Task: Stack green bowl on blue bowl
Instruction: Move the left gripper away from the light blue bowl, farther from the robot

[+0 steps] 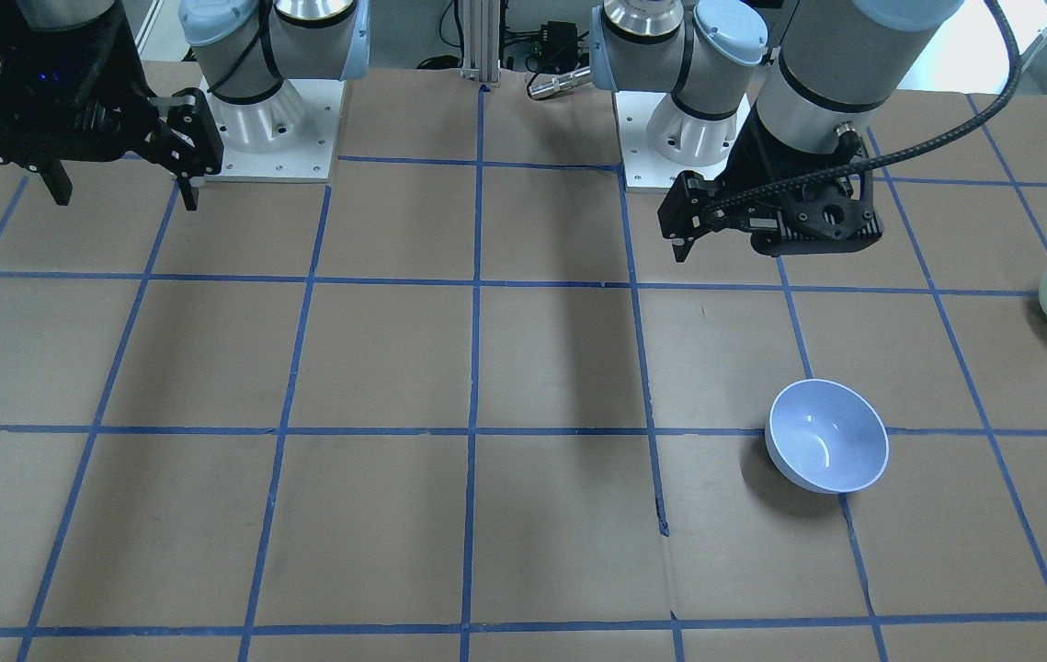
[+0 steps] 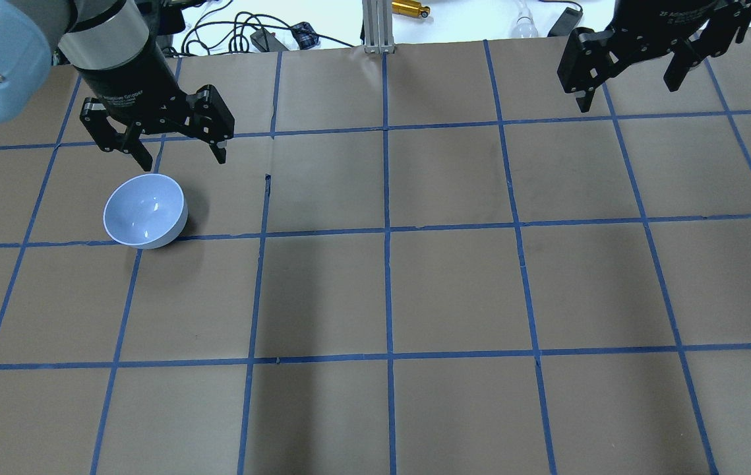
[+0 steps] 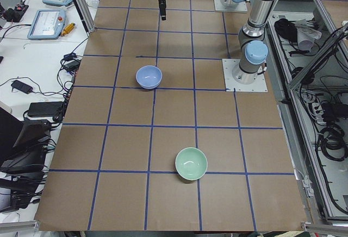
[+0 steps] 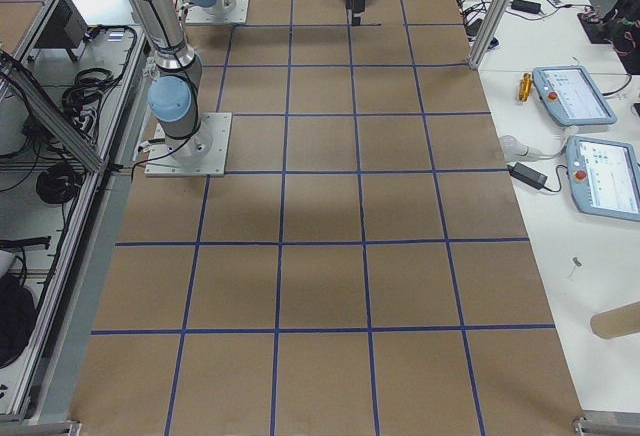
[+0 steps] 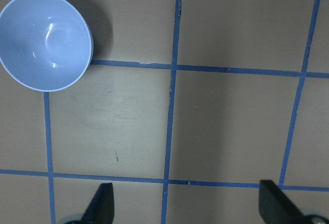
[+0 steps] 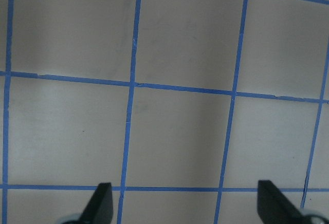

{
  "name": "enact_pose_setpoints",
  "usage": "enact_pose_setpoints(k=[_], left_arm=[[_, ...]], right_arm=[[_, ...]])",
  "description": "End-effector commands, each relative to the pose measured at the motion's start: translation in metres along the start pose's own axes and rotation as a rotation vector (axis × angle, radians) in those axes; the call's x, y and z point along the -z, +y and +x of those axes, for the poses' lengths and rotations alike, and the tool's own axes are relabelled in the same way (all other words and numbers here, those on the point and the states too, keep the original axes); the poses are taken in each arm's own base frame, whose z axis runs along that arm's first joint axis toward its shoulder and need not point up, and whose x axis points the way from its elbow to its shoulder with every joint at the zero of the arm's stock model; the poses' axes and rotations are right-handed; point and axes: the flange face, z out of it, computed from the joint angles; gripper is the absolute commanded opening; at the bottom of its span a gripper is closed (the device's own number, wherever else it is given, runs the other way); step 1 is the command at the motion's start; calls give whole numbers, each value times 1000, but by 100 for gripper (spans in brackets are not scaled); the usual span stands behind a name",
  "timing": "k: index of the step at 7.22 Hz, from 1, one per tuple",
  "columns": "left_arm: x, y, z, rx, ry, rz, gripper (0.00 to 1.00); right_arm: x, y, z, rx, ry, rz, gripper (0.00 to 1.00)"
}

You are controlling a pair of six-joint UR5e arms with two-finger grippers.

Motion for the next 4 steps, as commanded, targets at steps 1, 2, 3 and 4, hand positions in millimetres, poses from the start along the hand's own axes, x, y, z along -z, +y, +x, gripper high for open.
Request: enact_pose_setpoints(k=[1,2,3,4], left_arm=[[1,3,0,-1,-1,2,100],[3,4,0,-1,1,6,100],[4,6,-1,-1,-2,6,100],[5,6,-1,-1,-1,9,100]], right_arm=[[0,0,0,0,0,0,100],[0,0,0,0,0,0,100],[0,0,0,0,0,0,100],[0,0,0,0,0,0,100]])
